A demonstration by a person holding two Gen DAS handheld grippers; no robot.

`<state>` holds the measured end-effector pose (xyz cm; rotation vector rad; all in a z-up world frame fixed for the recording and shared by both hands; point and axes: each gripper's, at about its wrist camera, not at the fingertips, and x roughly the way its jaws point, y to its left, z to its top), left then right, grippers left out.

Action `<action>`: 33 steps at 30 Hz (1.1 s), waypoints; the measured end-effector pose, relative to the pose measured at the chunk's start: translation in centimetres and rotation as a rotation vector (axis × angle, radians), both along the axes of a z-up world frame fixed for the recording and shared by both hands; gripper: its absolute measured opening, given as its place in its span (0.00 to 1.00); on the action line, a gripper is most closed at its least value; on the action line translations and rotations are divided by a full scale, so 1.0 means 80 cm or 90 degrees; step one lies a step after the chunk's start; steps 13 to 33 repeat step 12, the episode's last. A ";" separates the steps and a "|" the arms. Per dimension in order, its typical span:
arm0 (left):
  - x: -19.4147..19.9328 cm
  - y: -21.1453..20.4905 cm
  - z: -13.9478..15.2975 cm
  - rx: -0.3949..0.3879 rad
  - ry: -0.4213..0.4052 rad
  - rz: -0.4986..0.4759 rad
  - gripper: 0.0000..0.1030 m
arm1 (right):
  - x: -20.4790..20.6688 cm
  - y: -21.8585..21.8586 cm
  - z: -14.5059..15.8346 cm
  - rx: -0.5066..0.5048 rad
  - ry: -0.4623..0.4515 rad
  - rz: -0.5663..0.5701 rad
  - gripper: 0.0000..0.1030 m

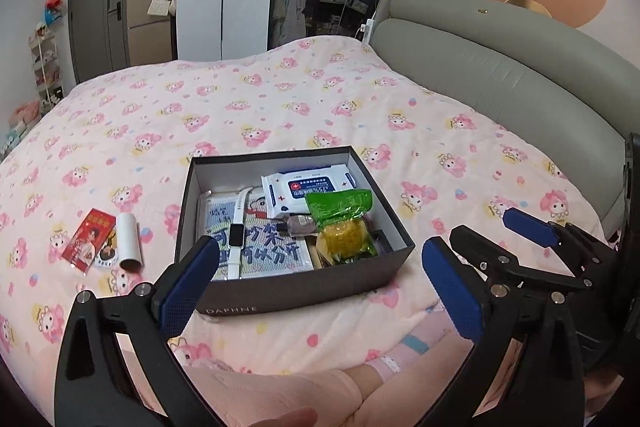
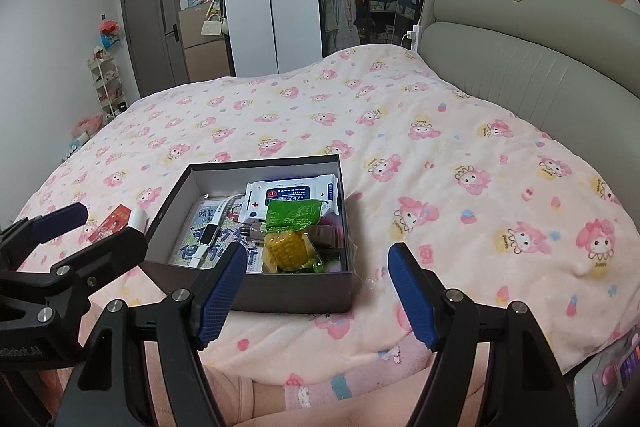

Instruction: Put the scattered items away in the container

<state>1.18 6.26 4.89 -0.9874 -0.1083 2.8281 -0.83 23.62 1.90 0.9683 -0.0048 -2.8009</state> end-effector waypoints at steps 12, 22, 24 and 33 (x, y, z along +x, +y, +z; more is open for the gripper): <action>0.016 -0.006 0.006 -0.017 0.013 0.008 0.99 | 0.009 -0.009 0.002 -0.006 -0.003 0.013 0.69; 0.016 -0.006 0.006 -0.017 0.013 0.008 0.99 | 0.009 -0.009 0.002 -0.006 -0.003 0.013 0.69; 0.016 -0.006 0.006 -0.017 0.013 0.008 0.99 | 0.009 -0.009 0.002 -0.006 -0.003 0.013 0.69; 0.016 -0.006 0.006 -0.017 0.013 0.008 0.99 | 0.009 -0.009 0.002 -0.006 -0.003 0.013 0.69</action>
